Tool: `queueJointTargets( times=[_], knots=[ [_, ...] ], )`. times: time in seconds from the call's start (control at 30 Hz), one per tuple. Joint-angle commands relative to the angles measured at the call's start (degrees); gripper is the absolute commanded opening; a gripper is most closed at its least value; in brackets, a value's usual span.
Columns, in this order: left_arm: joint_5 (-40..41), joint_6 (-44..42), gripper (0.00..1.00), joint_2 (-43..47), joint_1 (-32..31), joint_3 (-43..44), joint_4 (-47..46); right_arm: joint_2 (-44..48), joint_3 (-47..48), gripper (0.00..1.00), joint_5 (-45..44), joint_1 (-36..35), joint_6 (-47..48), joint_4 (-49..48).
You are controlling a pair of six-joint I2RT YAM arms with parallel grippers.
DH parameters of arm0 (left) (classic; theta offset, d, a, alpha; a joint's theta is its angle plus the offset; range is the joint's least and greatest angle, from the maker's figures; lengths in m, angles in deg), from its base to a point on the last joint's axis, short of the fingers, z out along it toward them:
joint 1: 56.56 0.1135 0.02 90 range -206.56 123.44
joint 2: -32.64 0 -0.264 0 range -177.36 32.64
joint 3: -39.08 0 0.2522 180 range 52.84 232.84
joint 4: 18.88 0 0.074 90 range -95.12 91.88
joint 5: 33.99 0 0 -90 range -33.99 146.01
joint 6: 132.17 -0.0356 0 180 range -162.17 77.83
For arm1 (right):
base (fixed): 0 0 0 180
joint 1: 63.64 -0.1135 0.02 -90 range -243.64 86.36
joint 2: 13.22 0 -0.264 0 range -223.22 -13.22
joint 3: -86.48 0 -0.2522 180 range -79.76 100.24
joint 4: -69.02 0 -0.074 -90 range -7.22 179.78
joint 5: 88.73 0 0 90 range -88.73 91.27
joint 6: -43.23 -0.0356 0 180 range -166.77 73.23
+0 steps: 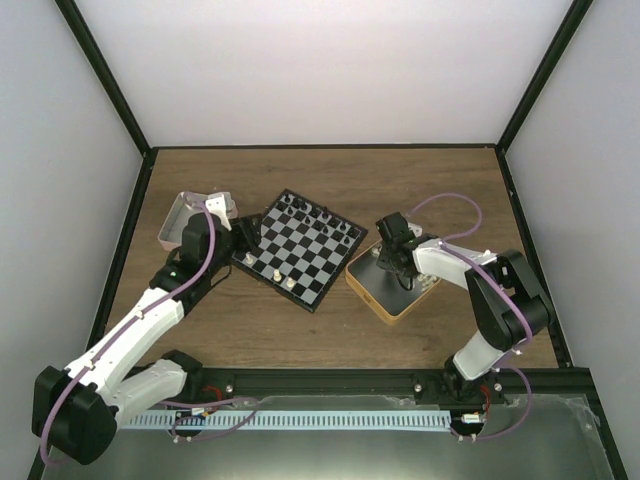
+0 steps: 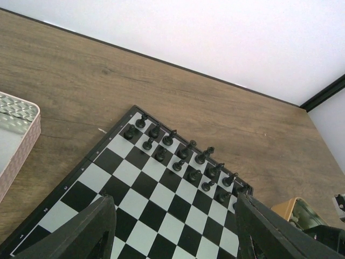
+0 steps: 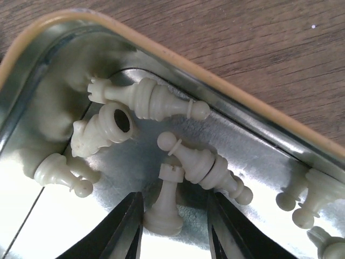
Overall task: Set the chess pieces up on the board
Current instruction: Pick up the chess piece from the storage box.
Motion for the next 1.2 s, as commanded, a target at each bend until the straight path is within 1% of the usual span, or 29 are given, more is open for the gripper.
queueJointTargets(
  times=[0.0,0.37,0.5,0.63,0.73,0.87,1.0,1.07,1.17],
  knots=[
    [-0.6,-0.3,0.62,-0.1,0.2,-0.8,-1.5,0.2,0.6,0.34,-2.2,-0.4,-0.2,1.4],
    [-0.8,-0.1,0.62,0.0,0.2,-0.9,-1.5,1.0,-1.6,0.22,-1.3,-0.4,2.1,-0.8],
    [-0.9,-0.1,0.63,0.2,0.2,-1.0,-1.4,2.0,-2.4,0.22,-1.4,-0.5,4.1,-3.4],
    [-1.3,0.0,0.63,0.2,0.2,-1.0,-1.4,1.5,-2.0,0.28,-1.9,-0.4,5.4,-3.7],
    [-1.4,0.1,0.63,0.2,0.2,-1.0,-1.3,0.8,-1.9,0.29,-2.1,-0.5,6.0,-3.8],
    [-1.6,0.2,0.63,0.2,0.2,-1.0,-1.3,1.1,-2.0,0.20,-2.5,-0.6,6.3,-3.1],
    [-2.0,0.4,0.63,0.3,0.2,-1.0,-1.4,2.8,-2.0,0.17,-3.0,-1.4,7.2,-2.8],
    [-3.7,0.3,0.63,0.2,0.2,-0.9,-2.1,4.9,-2.5,0.17,-2.7,-2.1,8.3,-3.7],
    [-11.4,-1.3,0.63,-0.2,0.2,-0.8,-5.0,10.9,-4.0,0.17,0.7,-3.2,11.3,-8.1]
  ],
)
